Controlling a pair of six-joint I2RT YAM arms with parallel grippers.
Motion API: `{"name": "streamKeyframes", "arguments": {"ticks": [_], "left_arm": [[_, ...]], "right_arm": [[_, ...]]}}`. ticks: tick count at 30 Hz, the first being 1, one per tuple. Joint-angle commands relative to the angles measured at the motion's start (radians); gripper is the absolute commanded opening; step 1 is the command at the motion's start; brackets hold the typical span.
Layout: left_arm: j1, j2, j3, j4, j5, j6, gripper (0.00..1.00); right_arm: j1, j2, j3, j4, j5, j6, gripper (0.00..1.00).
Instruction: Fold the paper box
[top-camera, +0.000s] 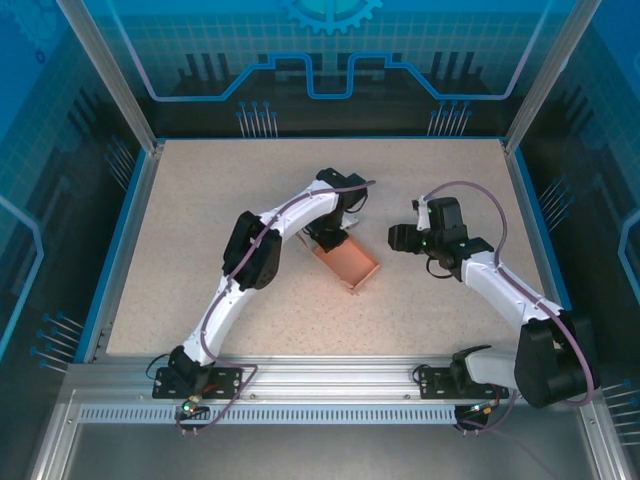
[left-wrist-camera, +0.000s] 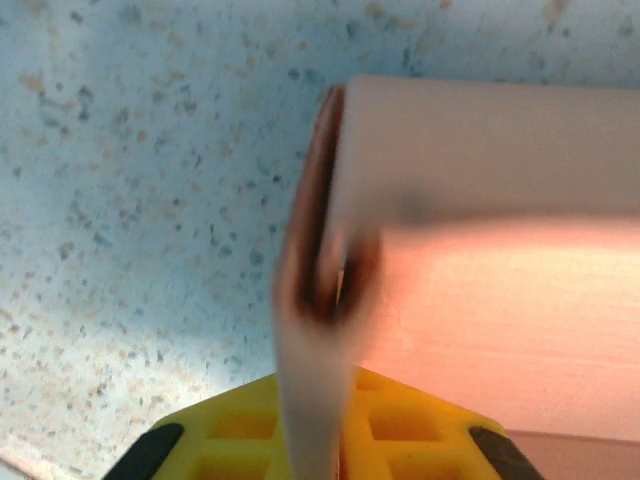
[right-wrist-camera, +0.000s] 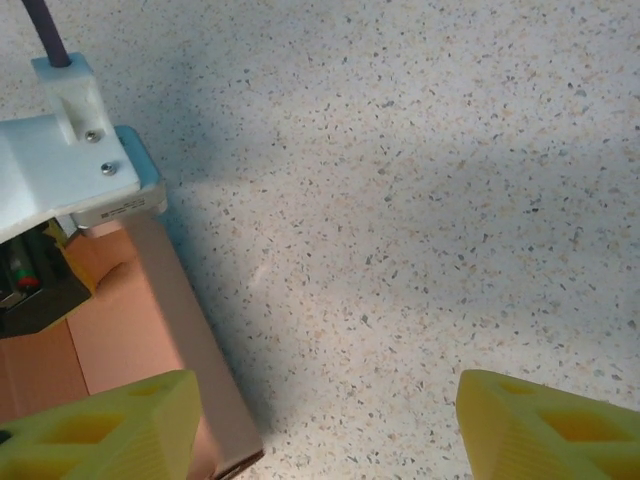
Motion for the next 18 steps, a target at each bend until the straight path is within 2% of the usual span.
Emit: {"name": "streamKeyframes", "arguments": {"ticks": [1,10,18], "left_arm": [[-0.006,0.046,0.038,0.002,-0.019,0.012,0.16],[-0.009,0.064,0.106,0.044,0.036,0.058,0.28],[-0.027,0.078,0.159,0.101,0.050,0.209,0.33]], "right_arm": [[-0.018,-0.017,-0.013,-0.006,-0.004,-0.003,0.69],[-0.020,-0.024,-0.019,-0.017,-0.003,-0.003,0.69],[-0.021,-0.043,-0.028,-0.041,0.005,-0.002,0.69]]}}
